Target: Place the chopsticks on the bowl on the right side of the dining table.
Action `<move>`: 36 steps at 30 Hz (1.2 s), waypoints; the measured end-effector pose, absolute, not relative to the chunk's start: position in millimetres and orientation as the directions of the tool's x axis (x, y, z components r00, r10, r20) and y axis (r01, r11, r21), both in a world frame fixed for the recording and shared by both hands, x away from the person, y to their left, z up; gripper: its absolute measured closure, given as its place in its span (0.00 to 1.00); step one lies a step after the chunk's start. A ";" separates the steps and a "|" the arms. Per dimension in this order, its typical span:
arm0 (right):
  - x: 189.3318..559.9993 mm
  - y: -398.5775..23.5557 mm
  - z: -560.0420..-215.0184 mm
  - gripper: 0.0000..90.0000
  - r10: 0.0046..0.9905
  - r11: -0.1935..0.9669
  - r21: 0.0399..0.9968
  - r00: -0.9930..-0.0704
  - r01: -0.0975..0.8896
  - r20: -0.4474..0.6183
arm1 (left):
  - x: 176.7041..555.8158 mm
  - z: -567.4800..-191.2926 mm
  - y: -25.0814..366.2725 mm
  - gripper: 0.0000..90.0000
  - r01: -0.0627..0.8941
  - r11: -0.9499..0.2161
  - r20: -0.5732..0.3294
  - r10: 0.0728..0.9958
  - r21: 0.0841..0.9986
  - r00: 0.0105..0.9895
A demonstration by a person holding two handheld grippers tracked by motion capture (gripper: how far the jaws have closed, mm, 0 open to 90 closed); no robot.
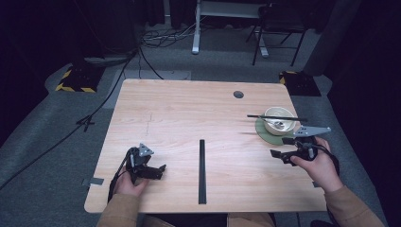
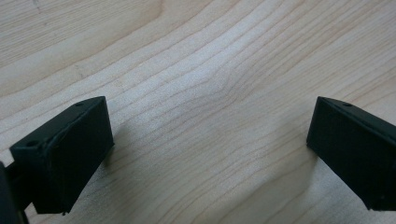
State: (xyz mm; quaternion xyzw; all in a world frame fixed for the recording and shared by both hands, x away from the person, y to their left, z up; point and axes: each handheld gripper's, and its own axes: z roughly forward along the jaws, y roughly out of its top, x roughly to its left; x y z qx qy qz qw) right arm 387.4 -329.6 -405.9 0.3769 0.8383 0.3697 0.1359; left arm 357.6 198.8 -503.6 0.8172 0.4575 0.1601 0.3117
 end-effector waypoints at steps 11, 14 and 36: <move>377.7 -328.0 -449.1 0.22 0.723 0.427 0.705 -0.682 0.566 0.110 | 357.6 -503.6 198.9 0.01 0.647 -0.388 -0.023 0.847 0.656 0.531; 374.6 -326.0 -458.4 0.22 0.727 0.433 0.694 -0.678 0.575 0.107 | 357.6 -503.6 198.9 0.01 0.647 -0.388 -0.023 0.847 0.656 0.531; 350.7 -312.1 -499.3 0.23 0.721 0.470 0.743 -0.693 0.476 -0.012 | 357.6 -503.7 198.9 0.01 0.647 -0.388 -0.023 0.847 0.656 0.531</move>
